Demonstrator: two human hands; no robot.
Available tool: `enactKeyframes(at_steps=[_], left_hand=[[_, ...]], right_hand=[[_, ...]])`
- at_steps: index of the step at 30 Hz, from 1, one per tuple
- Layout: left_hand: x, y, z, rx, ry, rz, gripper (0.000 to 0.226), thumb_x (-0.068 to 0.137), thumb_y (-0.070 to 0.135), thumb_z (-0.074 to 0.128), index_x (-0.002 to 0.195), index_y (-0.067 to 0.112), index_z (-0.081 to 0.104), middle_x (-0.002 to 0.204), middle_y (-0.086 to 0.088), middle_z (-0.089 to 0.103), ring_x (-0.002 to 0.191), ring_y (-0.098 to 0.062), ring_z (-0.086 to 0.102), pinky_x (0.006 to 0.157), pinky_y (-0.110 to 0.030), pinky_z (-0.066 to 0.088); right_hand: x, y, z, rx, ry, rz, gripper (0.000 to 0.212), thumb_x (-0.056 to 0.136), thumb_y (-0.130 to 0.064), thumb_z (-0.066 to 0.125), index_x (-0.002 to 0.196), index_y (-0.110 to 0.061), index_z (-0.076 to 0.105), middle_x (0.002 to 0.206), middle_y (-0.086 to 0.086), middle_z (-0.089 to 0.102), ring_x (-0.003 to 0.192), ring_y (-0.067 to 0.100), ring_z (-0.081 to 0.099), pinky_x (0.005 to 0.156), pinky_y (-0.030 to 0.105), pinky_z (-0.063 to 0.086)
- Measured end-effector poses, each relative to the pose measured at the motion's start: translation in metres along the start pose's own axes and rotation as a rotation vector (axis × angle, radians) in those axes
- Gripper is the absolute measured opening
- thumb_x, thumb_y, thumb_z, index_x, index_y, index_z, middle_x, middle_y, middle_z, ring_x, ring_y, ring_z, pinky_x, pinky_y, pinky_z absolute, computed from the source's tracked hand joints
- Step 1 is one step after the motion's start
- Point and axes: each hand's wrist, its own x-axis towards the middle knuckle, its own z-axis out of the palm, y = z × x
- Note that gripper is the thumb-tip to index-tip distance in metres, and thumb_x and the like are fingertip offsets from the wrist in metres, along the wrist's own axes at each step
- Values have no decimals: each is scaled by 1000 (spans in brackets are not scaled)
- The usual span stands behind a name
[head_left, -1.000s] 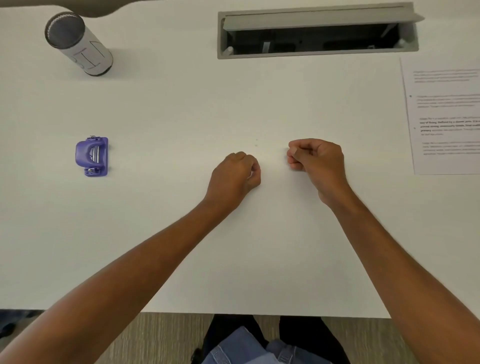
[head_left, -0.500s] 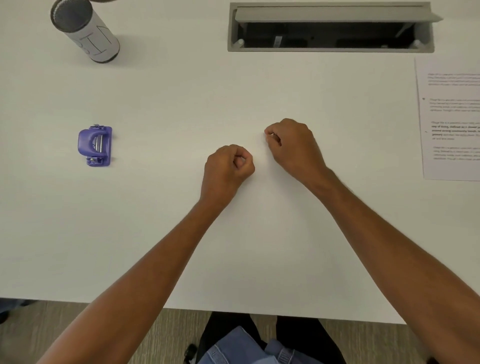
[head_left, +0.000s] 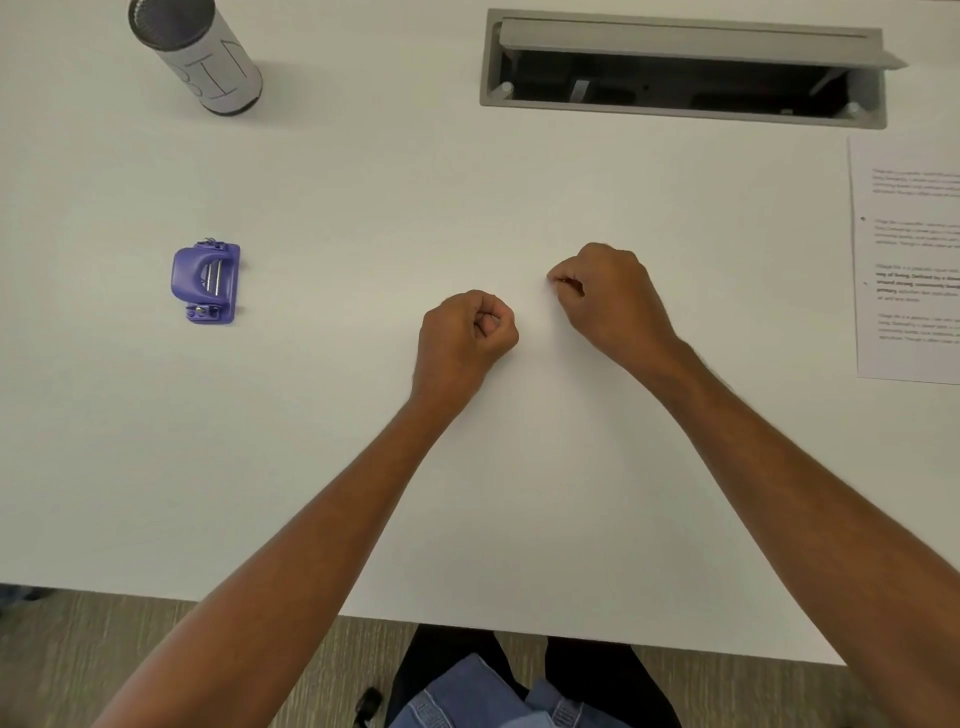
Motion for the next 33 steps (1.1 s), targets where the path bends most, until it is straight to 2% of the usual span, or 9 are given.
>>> enactKeyframes(at_steps=[2, 7, 10, 13, 20, 24, 29, 31, 33], left_hand=[[1, -1, 0, -8, 2, -5, 6, 86, 18, 71, 80, 16, 72, 78, -8, 69, 66, -7, 51, 67, -30, 49], [2, -3, 1, -23, 6, -7, 6, 86, 19, 71, 80, 19, 72, 77, -3, 68, 63, -4, 50, 65, -26, 48], [3, -4, 3, -10, 15, -4, 6, 86, 20, 71, 79, 20, 72, 76, -3, 70, 63, -4, 51, 66, -28, 50], [4, -4, 2, -2, 21, 1, 6, 86, 19, 71, 81, 19, 74, 77, -5, 72, 64, -6, 52, 68, -30, 52], [6, -5, 3, 14, 41, -2, 6, 88, 16, 73, 82, 17, 74, 77, -7, 73, 65, -8, 53, 70, -35, 55], [5, -3, 3, 32, 40, -8, 5, 90, 16, 73, 85, 15, 75, 79, -7, 74, 70, -20, 61, 75, -42, 59], [6, -2, 1, 26, 39, -11, 5, 88, 15, 72, 84, 16, 75, 79, -7, 74, 69, -17, 60, 76, -45, 60], [6, -3, 1, 3, 34, -13, 4, 86, 16, 72, 82, 16, 74, 78, -7, 73, 68, -12, 57, 74, -44, 59], [6, -4, 1, -36, 29, -24, 4, 85, 19, 72, 81, 18, 74, 76, -5, 70, 66, -10, 54, 70, -40, 57]], right_hand=[[2, -2, 3, -73, -4, -22, 28, 103, -10, 51, 76, -12, 58, 82, 6, 52, 78, 34, 54, 65, 38, 38], [8, -9, 5, -273, -34, -92, 25, 108, -15, 52, 95, -5, 71, 99, 13, 65, 81, 36, 60, 65, 38, 40], [14, -17, 1, -372, -73, -110, 16, 102, -4, 57, 89, -7, 65, 86, 9, 55, 73, 32, 51, 63, 36, 35], [24, -26, -5, -407, -112, -126, 22, 96, 4, 59, 80, -9, 54, 69, 2, 35, 70, 32, 49, 62, 36, 35], [45, -43, -9, -423, -172, -118, 45, 87, 12, 63, 66, -13, 31, 69, 3, 32, 73, 31, 48, 65, 36, 37], [46, -44, -4, -467, -172, -111, 46, 86, 12, 63, 66, -14, 30, 67, 2, 33, 71, 29, 47, 62, 34, 34], [43, -40, 7, -462, -159, -106, 45, 86, 6, 66, 65, -15, 31, 66, 1, 34, 57, 21, 35, 51, 29, 16], [40, -33, 10, -405, -103, -85, 40, 86, 0, 64, 65, -14, 33, 68, 1, 35, 59, 24, 38, 51, 30, 18], [37, -21, 14, -288, -38, -26, 22, 84, -8, 60, 69, -10, 44, 71, 3, 46, 63, 29, 48, 54, 33, 31]])
